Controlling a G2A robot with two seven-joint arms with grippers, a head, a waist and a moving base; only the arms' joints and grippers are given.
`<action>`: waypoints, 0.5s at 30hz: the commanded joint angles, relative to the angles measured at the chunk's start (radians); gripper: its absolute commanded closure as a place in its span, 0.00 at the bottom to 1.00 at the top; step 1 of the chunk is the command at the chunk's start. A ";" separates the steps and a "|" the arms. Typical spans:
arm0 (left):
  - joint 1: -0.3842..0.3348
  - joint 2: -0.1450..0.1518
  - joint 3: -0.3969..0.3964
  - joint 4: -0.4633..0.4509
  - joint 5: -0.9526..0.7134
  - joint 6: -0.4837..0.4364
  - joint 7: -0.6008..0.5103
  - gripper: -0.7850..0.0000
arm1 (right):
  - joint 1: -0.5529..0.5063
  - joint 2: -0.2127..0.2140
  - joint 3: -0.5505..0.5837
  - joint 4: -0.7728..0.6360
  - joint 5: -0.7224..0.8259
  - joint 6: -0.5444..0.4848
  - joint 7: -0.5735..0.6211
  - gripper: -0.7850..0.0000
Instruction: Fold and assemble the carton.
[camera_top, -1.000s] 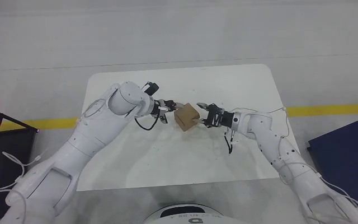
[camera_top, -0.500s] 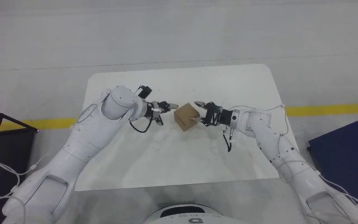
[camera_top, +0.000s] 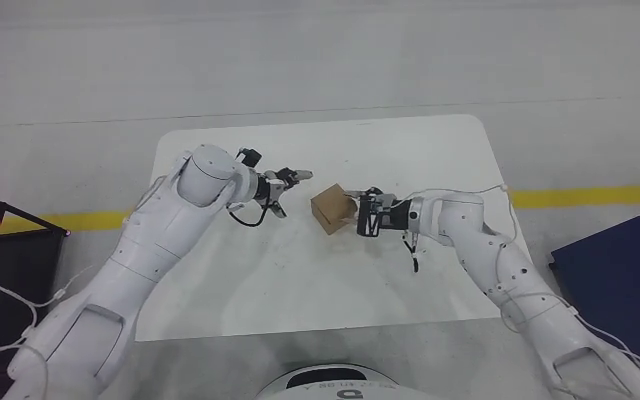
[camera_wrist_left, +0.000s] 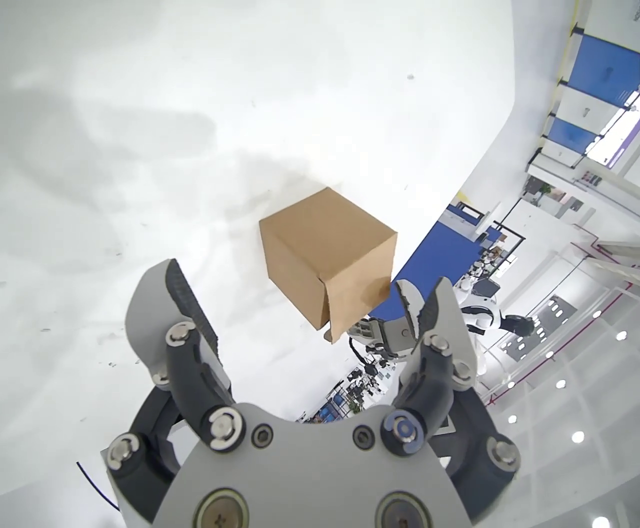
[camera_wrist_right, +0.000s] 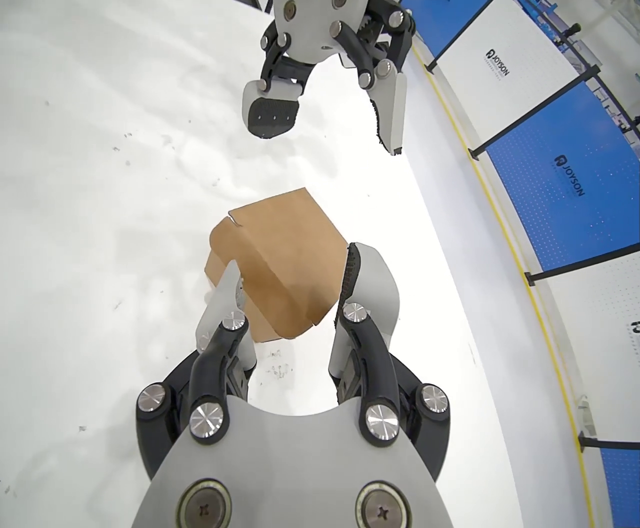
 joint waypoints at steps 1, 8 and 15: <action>-0.014 -0.011 0.023 0.028 -0.007 -0.010 -0.003 0.00 | -0.001 0.002 0.002 -0.012 -0.004 -0.009 0.009 0.34; -0.062 -0.046 0.094 0.103 -0.015 -0.022 -0.033 0.00 | -0.009 0.009 0.009 -0.058 -0.031 -0.033 0.034 0.28; -0.116 -0.085 0.163 0.225 -0.050 -0.013 -0.137 0.00 | -0.013 0.011 0.012 -0.081 -0.025 -0.031 0.033 0.34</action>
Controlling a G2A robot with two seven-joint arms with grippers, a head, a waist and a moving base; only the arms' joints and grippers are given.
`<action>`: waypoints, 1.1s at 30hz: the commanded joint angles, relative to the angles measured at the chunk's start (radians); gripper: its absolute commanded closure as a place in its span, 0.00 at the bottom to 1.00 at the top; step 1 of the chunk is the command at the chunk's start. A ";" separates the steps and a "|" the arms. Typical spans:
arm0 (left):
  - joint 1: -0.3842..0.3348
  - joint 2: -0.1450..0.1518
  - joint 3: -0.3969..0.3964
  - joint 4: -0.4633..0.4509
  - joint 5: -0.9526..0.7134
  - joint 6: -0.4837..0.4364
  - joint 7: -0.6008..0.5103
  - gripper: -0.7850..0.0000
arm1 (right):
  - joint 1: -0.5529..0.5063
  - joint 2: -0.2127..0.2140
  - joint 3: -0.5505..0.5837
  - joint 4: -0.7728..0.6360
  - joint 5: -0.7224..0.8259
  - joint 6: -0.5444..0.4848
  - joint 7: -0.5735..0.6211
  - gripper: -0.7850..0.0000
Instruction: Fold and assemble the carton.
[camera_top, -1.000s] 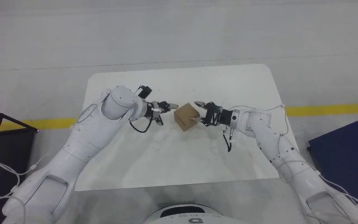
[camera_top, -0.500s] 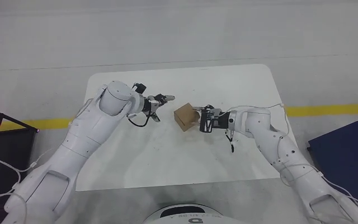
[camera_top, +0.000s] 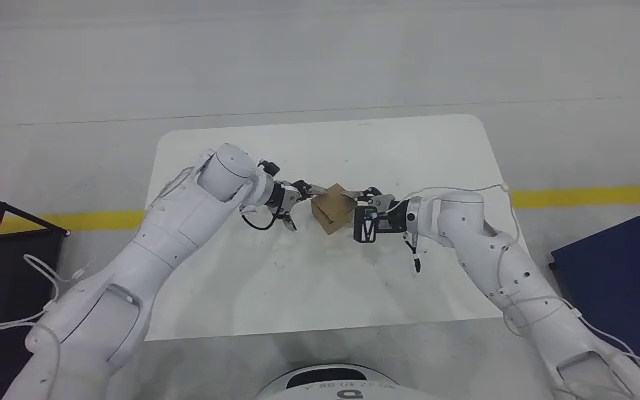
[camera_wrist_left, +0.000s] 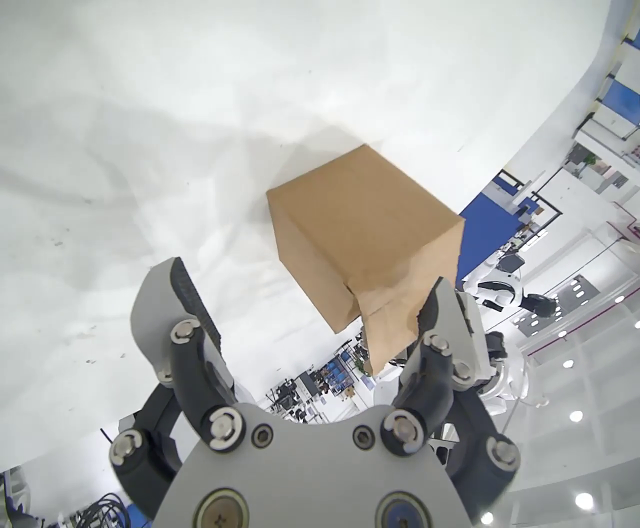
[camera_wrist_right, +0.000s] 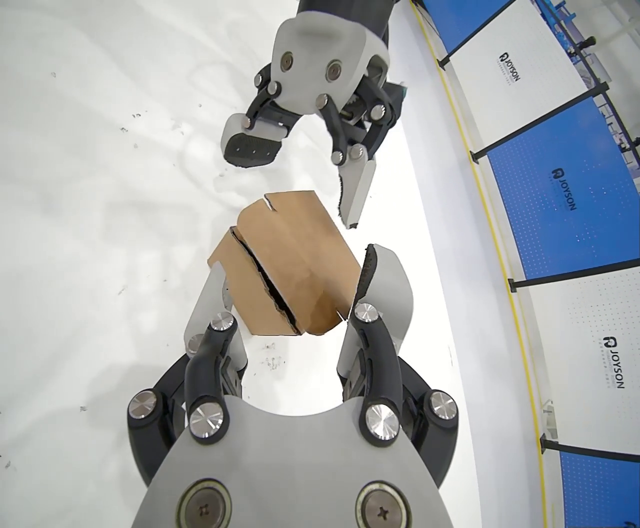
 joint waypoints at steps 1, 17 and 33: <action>-0.008 -0.010 0.010 0.036 -0.013 -0.007 -0.002 0.00 | -0.005 0.002 0.007 -0.004 0.003 0.005 -0.003 0.33; -0.005 -0.041 0.027 0.129 -0.103 -0.149 -0.144 0.00 | -0.048 0.019 0.058 -0.031 0.004 0.032 -0.042 0.35; 0.014 -0.038 0.017 0.119 -0.089 -0.153 -0.151 0.00 | 0.028 0.002 -0.006 0.016 -0.003 0.030 -0.017 0.44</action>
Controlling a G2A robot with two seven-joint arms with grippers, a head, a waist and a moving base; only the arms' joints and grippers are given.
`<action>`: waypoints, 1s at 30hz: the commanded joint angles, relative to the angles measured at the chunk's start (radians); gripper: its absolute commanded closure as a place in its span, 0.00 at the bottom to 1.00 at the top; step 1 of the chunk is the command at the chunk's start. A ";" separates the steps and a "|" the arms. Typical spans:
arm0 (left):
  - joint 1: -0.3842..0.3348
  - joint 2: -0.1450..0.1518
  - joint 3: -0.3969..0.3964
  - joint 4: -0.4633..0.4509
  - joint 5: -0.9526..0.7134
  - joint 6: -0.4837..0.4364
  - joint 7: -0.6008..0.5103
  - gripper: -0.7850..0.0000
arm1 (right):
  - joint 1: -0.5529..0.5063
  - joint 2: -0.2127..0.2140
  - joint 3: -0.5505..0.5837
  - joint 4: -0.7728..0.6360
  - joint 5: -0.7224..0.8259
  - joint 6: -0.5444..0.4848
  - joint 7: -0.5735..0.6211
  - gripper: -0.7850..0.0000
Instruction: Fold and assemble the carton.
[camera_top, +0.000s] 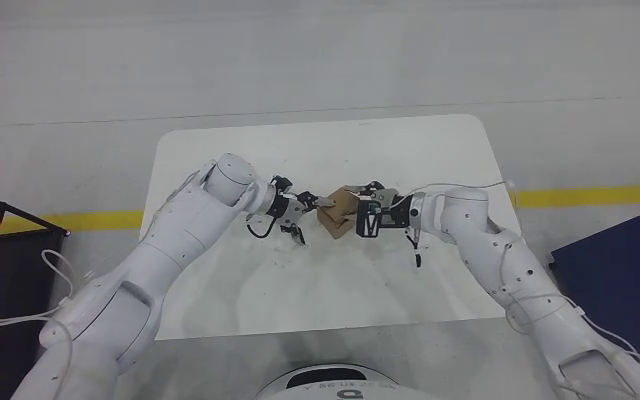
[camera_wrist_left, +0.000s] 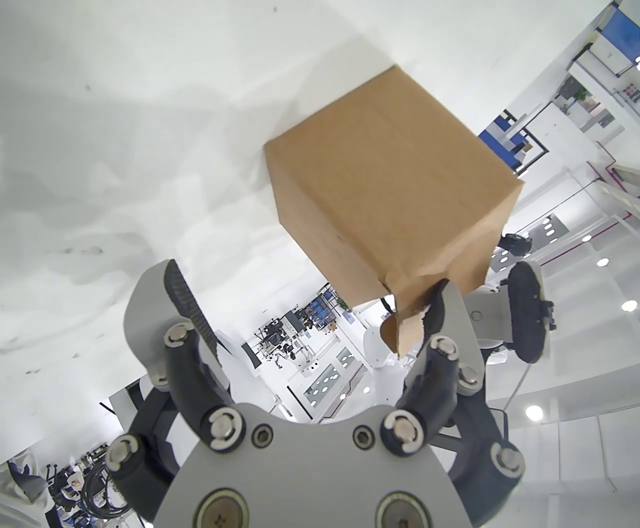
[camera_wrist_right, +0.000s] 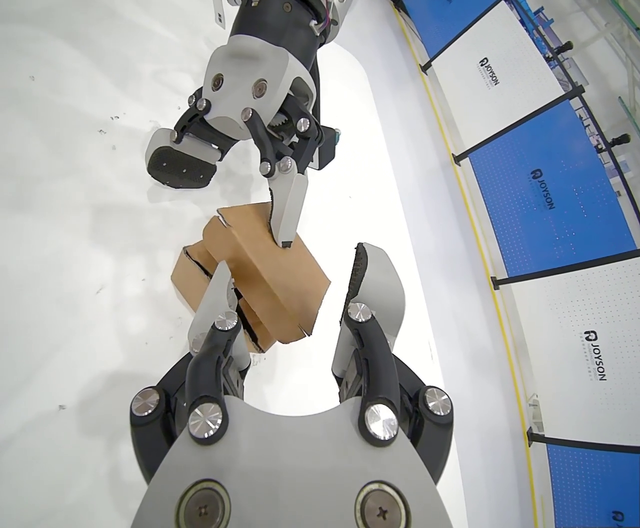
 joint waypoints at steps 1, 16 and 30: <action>0.001 0.000 -0.002 -0.003 0.002 0.001 0.001 0.00 | 0.011 -0.003 -0.007 0.007 0.004 0.002 0.001 0.47; 0.000 0.003 -0.016 -0.002 0.014 0.005 -0.006 0.00 | 0.035 -0.010 -0.031 0.028 0.007 0.003 0.008 1.00; -0.026 0.006 -0.014 -0.019 0.057 0.040 -0.029 0.00 | -0.047 0.012 0.035 0.013 0.072 -0.021 -0.073 0.30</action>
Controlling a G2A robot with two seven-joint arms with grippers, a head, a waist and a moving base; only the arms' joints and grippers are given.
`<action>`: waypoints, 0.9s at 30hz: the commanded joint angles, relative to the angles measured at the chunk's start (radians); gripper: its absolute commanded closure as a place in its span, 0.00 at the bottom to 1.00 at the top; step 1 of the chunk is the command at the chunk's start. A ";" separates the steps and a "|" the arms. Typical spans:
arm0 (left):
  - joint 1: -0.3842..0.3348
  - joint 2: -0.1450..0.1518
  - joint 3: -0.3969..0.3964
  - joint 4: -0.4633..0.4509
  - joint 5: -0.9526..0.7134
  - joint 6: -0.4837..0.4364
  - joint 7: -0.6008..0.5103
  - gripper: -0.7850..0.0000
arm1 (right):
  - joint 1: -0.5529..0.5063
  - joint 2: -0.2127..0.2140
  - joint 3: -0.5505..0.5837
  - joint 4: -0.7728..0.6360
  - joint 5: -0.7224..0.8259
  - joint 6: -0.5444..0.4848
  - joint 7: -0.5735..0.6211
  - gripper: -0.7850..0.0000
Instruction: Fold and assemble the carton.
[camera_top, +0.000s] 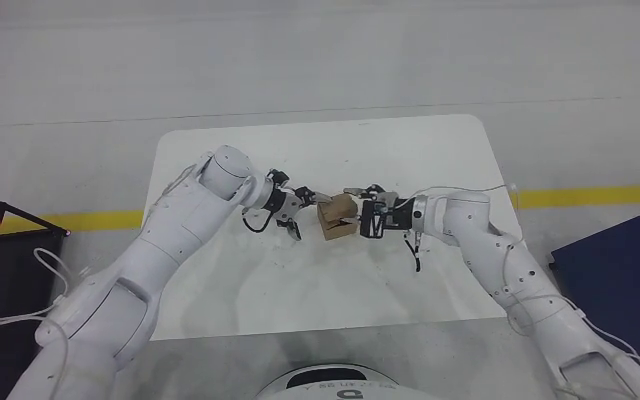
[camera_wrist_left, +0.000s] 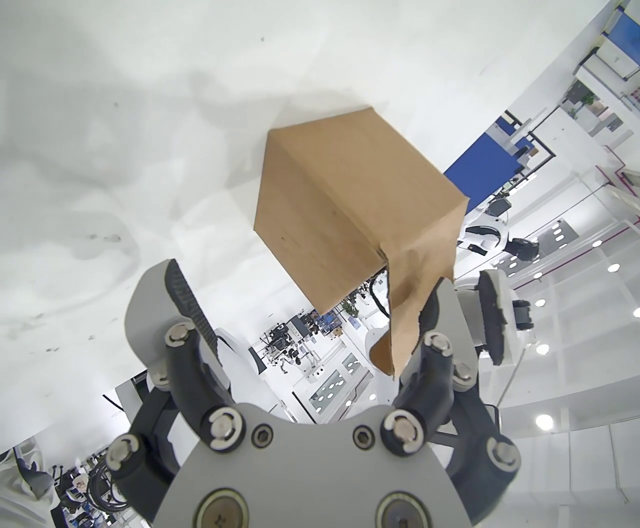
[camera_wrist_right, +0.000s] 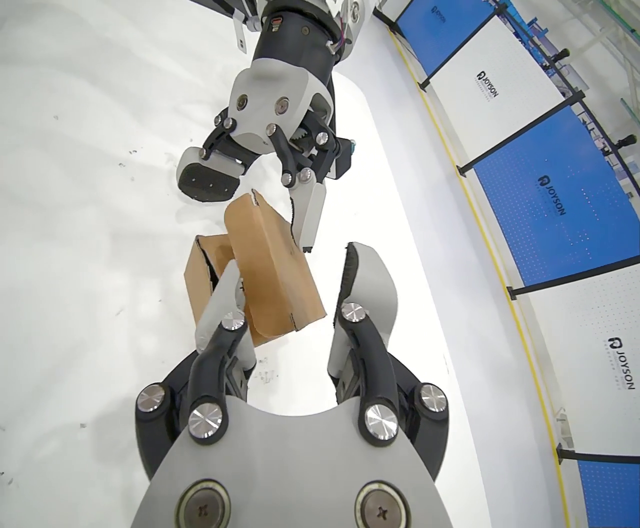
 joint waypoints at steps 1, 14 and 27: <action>-0.003 -0.002 0.003 -0.001 0.004 0.006 -0.001 0.00 | -0.015 0.004 0.013 0.001 0.016 -0.002 -0.016 0.31; -0.024 -0.016 0.038 0.011 0.035 0.030 -0.017 0.00 | -0.059 0.018 0.059 0.006 0.054 0.003 -0.074 0.44; -0.025 -0.032 0.057 0.031 0.032 0.024 -0.017 0.00 | -0.016 0.002 0.004 0.076 0.056 0.037 -0.037 0.47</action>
